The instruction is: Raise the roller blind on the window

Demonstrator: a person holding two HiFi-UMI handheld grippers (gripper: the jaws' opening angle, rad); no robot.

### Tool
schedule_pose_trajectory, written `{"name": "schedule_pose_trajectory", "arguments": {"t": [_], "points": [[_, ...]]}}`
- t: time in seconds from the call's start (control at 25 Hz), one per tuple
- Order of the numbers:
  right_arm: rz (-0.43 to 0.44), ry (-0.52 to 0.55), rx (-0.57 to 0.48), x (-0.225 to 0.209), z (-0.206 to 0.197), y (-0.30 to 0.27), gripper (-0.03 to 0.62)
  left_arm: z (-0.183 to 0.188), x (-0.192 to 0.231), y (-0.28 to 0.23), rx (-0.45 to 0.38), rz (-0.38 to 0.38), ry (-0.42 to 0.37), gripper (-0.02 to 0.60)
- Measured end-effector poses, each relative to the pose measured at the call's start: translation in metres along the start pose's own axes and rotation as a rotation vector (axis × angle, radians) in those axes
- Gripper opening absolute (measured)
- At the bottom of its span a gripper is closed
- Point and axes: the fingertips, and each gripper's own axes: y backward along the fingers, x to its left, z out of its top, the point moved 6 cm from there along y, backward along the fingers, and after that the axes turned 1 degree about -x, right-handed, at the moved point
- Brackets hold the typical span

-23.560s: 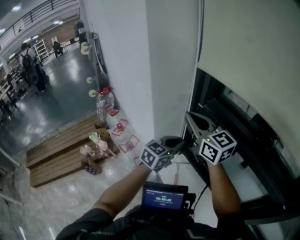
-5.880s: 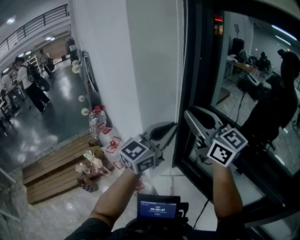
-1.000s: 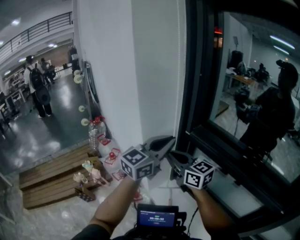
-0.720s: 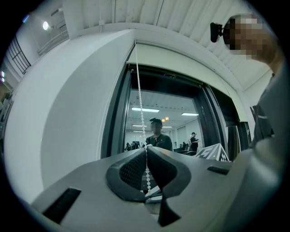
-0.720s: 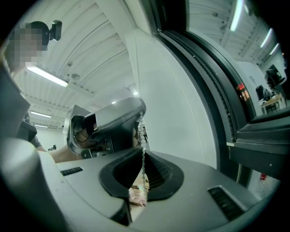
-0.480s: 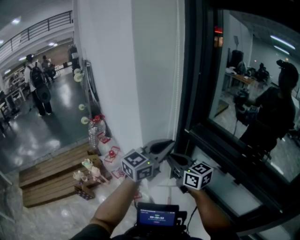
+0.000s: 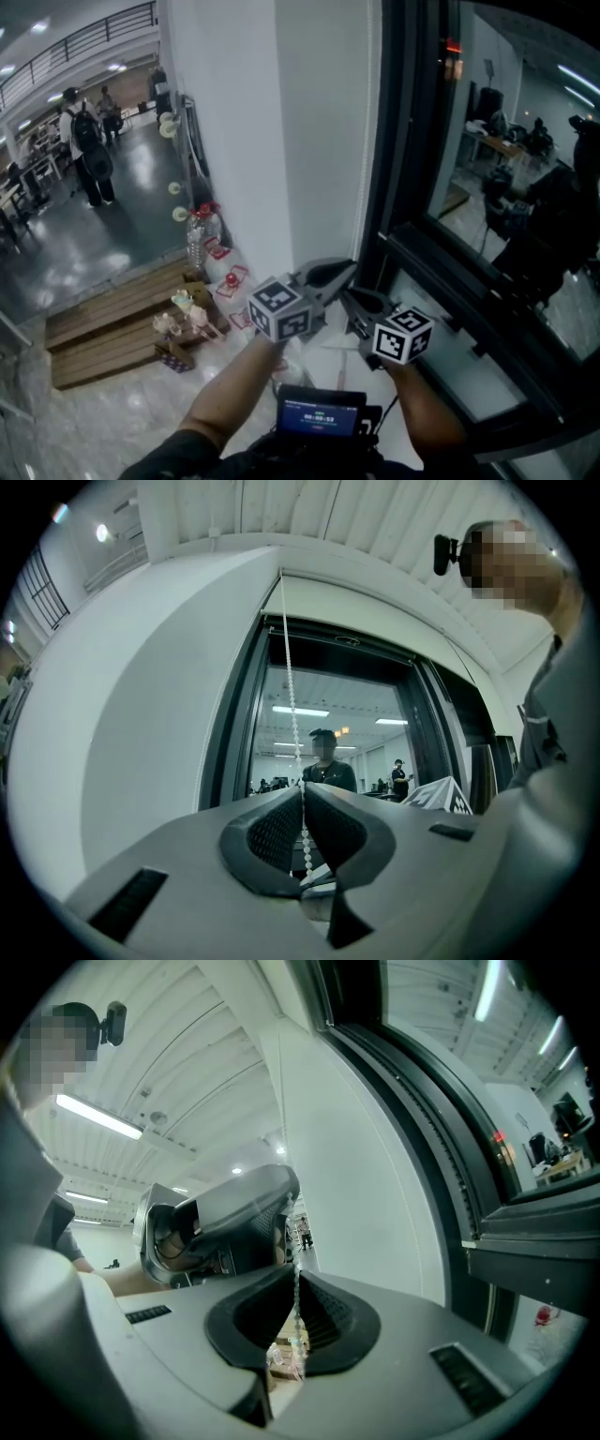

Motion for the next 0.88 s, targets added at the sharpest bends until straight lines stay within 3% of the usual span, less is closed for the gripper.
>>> {"name": "schedule_pose_trajectory", "arguments": {"t": [0.4, 0.76, 0.88], "points": [[-0.046, 0.104, 0.082, -0.002, -0.003, 0.004, 0.041, 0.006, -0.002, -0.003, -0.006, 0.005, -0.023, 0.009], [-0.080, 0.144, 0.043, 0.001, 0.010, 0.014, 0.091, 0.004, 0.011, -0.003, -0.012, 0.039, -0.012, 0.009], [-0.092, 0.147, 0.023, 0.002, 0.015, 0.017, 0.091, 0.004, 0.020, -0.006, -0.014, 0.088, -0.005, 0.009]]}}
